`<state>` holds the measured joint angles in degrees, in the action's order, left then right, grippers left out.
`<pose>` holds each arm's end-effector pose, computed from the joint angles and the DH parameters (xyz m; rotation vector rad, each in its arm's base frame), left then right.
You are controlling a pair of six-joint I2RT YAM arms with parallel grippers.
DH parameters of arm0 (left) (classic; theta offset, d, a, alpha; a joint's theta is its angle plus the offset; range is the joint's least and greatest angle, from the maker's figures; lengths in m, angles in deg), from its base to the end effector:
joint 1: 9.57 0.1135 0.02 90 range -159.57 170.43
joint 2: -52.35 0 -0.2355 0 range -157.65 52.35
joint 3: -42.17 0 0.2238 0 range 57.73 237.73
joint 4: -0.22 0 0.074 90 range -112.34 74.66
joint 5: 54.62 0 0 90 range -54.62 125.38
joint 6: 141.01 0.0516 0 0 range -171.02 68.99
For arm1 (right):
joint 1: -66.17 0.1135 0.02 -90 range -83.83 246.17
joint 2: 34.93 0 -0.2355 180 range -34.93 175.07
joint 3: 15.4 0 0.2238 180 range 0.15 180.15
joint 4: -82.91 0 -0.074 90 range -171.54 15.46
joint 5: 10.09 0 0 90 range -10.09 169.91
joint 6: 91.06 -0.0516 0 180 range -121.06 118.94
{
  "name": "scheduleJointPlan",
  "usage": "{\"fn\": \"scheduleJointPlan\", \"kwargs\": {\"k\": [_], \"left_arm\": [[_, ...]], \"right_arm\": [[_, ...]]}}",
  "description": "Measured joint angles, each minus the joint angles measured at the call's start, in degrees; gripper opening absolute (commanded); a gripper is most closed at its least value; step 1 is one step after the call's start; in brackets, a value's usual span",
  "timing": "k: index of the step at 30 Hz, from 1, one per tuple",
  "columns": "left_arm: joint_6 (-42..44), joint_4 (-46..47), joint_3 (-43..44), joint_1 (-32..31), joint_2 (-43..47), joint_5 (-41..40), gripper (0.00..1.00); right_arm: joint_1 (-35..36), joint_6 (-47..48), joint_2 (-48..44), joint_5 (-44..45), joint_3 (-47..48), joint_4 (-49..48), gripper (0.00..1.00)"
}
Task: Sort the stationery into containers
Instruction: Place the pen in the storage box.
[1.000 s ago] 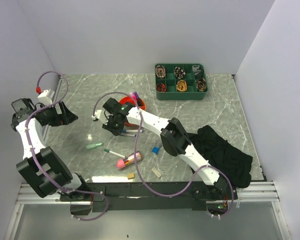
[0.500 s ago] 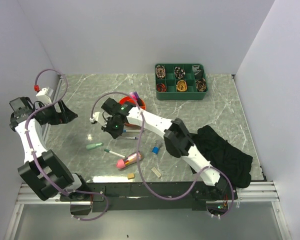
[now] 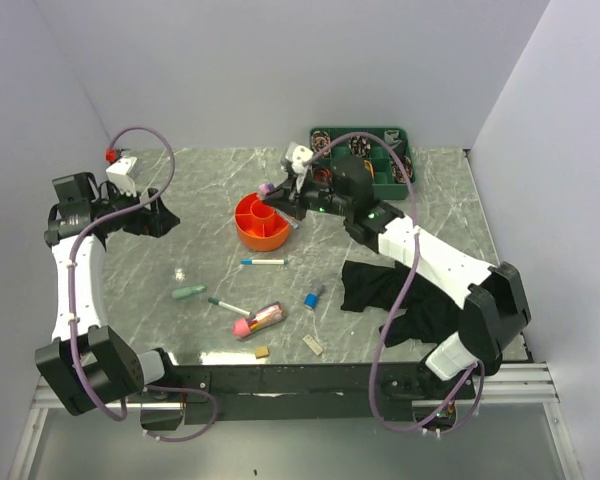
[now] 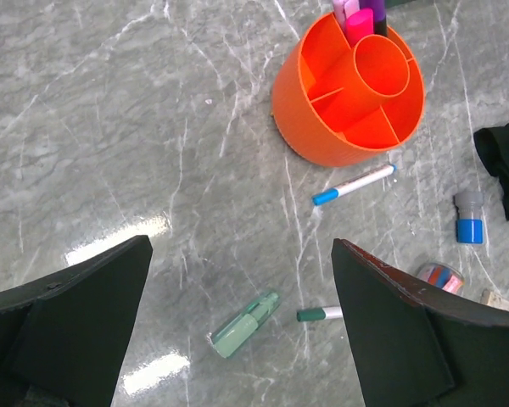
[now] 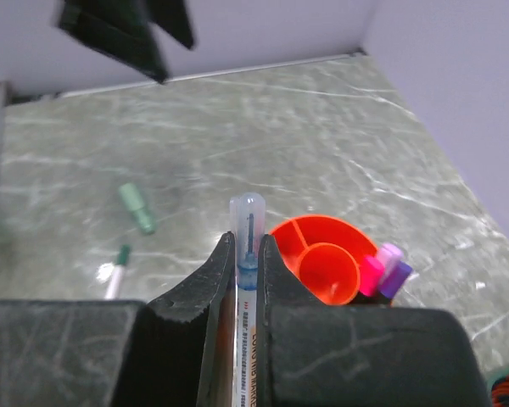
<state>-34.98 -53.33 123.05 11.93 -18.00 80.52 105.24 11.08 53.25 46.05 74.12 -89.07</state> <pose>0.2381 0.0545 0.3009 0.2765 2.0986 -0.5285 0.2554 0.2444 0.3405 -1.1358 1.3177 0.8450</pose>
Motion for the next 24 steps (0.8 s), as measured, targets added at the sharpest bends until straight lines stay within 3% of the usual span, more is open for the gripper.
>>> {"fn": "scheduleJointPlan", "kwargs": {"k": [5,9,17,24], "left_arm": [[-2.80,1.31,1.64,-1.73,-2.03,-2.21,0.95],[-5.81,2.23,2.82,-2.40,-5.03,-3.72,0.95],[-9.25,2.47,3.82,-4.94,-10.08,-6.91,0.95],[-9.46,2.45,5.66,-6.01,-12.98,-9.66,0.95]], "right_arm": [[-1.75,-3.74,1.88,2.80,-11.74,-16.06,0.00],[-2.40,-5.99,4.46,4.33,-15.19,-25.66,0.00],[-4.20,-9.70,9.18,6.80,-16.24,-42.25,0.00],[-5.31,-13.33,18.99,7.30,-11.93,-48.02,0.00]]}}
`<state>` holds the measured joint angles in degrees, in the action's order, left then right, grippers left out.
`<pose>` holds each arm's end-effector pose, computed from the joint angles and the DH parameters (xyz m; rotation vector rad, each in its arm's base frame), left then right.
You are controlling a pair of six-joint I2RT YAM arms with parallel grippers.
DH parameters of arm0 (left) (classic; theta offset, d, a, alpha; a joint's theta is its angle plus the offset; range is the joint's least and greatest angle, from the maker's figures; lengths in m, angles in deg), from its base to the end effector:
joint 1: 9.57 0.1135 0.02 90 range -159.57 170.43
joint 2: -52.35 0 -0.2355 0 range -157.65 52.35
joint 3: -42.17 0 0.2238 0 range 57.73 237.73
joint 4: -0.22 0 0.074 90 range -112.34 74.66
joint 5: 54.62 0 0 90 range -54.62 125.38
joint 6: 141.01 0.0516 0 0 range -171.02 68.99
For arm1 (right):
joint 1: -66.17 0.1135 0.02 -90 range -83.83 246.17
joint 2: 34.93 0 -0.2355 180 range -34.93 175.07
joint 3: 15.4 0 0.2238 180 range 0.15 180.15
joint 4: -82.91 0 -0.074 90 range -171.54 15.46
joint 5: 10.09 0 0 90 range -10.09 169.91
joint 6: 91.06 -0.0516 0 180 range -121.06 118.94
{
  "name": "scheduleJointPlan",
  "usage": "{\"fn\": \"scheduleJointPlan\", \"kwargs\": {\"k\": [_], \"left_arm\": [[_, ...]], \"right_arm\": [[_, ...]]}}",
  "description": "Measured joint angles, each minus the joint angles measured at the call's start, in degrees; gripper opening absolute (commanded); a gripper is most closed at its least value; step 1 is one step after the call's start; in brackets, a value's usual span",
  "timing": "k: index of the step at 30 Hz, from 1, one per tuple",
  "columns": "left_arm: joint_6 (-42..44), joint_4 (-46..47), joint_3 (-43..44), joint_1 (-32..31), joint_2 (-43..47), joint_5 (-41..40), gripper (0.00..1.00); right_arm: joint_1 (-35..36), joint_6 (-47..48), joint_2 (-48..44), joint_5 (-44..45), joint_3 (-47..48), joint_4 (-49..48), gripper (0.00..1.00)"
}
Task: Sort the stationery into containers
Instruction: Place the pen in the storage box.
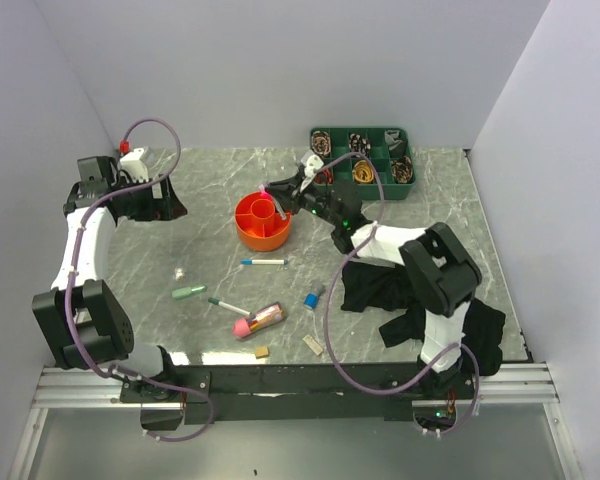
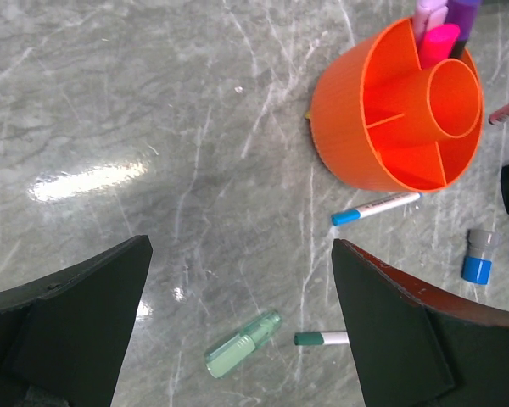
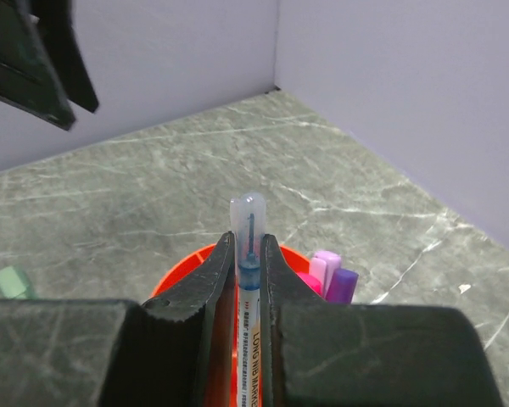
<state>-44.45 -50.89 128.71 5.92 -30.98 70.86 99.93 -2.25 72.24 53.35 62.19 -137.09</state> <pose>0.2912 0.0496 0.2739 0.1014 2.2738 -0.5431 0.3217 0.2428 0.2498 -0.7758 1.2364 0.8225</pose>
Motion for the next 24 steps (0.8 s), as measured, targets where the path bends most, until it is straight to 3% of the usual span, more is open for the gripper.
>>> {"fn": "scheduleJointPlan", "kwargs": {"k": [7,9,16,18,19,20,22,23,24], "left_arm": [[0.04,0.17,0.74,-0.11,-1.05,-2.19,0.96],[0.04,0.20,0.72,-0.11,-1.05,-2.45,0.96],[0.02,0.46,0.59,-0.11,-1.03,-2.40,0.96],[0.02,0.83,0.28,-0.11,-0.98,-2.34,0.96],[0.00,1.11,-0.09,-0.11,-0.90,-2.32,0.96],[-0.02,1.27,-0.44,-0.11,-0.81,-2.21,0.96],[-0.22,1.64,-1.07,-0.11,-0.79,-1.92,0.96],[-0.24,1.86,-1.36,-0.11,-0.79,-1.75,0.96],[-0.26,1.88,-1.51,-0.11,-0.79,-1.57,0.96]], "right_arm": [[-1.01,-2.49,6.97,0.72,6.60,-0.02,0.01],[-1.03,-2.91,7.56,0.90,7.39,0.81,0.09],[-1.03,-3.15,7.37,1.09,6.97,2.80,0.10],[-1.03,-2.75,6.88,1.18,5.99,3.30,0.14],[-1.03,-2.62,6.51,1.25,5.33,3.67,0.19],[-1.03,-2.32,6.08,1.36,4.57,4.22,0.33],[-1.03,-1.86,5.35,1.46,3.19,4.90,0.48],[-1.03,-1.51,5.07,1.55,2.80,5.55,0.63],[-1.03,-0.96,4.74,1.57,2.45,6.12,0.65]]}}
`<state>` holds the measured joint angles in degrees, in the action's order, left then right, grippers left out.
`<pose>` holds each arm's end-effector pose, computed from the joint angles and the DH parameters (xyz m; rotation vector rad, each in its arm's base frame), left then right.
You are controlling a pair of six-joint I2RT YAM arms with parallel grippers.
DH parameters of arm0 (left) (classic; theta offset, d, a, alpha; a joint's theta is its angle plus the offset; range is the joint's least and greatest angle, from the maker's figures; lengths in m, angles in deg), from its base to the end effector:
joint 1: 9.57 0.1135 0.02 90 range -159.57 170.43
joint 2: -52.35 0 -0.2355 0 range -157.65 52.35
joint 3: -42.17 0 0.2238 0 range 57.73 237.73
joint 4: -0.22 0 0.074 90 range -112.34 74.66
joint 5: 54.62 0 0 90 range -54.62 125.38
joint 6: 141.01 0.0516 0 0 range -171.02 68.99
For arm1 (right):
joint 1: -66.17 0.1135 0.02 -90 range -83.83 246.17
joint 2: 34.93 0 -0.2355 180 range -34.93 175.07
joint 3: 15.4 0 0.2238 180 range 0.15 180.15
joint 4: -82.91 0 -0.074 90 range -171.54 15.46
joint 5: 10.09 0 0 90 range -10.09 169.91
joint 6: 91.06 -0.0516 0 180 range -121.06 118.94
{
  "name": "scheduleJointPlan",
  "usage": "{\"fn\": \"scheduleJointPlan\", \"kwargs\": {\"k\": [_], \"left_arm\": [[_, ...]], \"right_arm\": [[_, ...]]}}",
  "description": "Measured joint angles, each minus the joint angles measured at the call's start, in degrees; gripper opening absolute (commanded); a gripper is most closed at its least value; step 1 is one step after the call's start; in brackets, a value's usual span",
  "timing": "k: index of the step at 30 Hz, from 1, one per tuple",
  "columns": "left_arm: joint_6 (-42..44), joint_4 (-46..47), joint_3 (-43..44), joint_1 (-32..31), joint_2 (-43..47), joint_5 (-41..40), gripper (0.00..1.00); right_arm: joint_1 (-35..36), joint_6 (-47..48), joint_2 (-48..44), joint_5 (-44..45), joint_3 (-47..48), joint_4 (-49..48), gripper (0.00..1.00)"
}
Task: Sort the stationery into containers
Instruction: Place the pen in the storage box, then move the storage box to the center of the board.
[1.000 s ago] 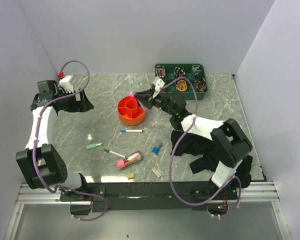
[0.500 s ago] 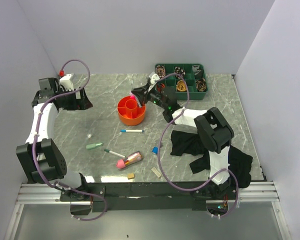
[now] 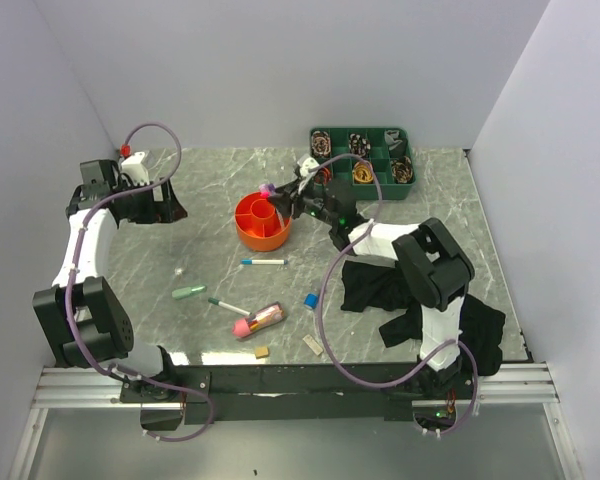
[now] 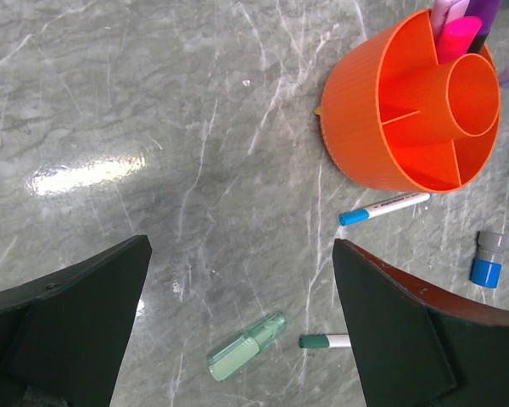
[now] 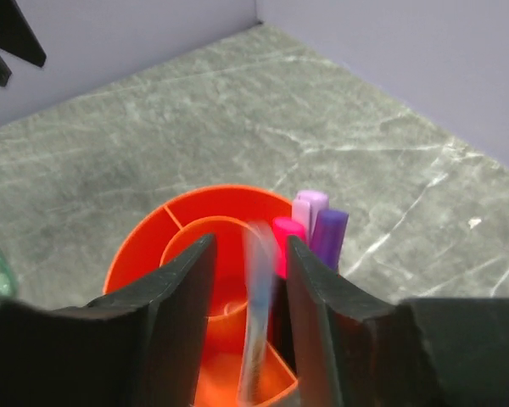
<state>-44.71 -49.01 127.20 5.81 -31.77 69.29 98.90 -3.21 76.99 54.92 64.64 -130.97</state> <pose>0.2943 0.0511 0.2641 0.0832 2.2907 -0.5188 0.3404 0.2447 0.2180 -0.7549 1.4071 0.8120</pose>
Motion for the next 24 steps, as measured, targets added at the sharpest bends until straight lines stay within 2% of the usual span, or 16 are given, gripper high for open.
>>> {"fn": "scheduleJointPlan", "kwargs": {"k": [4,10,12,15,17,20,24], "left_arm": [[-0.09,0.68,-0.09,0.00,0.09,1.22,0.96],[-1.03,2.69,-0.09,0.00,1.36,2.93,0.97],[-1.51,4.09,-0.44,0.00,2.69,3.26,0.97],[-2.86,6.19,-1.97,0.04,5.09,3.08,0.98],[-4.63,7.19,-2.93,0.52,6.51,2.99,0.98],[-7.39,8.52,-3.37,3.17,7.43,3.91,0.98],[-8.76,9.81,-3.39,9.62,7.45,4.96,0.99]], "right_arm": [[0.00,2.14,-2.12,-0.04,-0.11,4.94,0.71],[0.22,8.70,-11.78,-2.56,0.20,14.73,0.67],[0.68,15.56,-14.88,-6.62,3.06,24.00,0.65],[4.28,28.11,-13.90,-9.35,14.21,44.19,0.60],[8.35,36.35,-9.86,-9.77,23.67,58.55,0.59],[13.84,44.30,-2.23,-9.22,33.40,74.25,0.60],[18.86,48.65,7.82,-5.99,39.10,88.61,0.63]]}}
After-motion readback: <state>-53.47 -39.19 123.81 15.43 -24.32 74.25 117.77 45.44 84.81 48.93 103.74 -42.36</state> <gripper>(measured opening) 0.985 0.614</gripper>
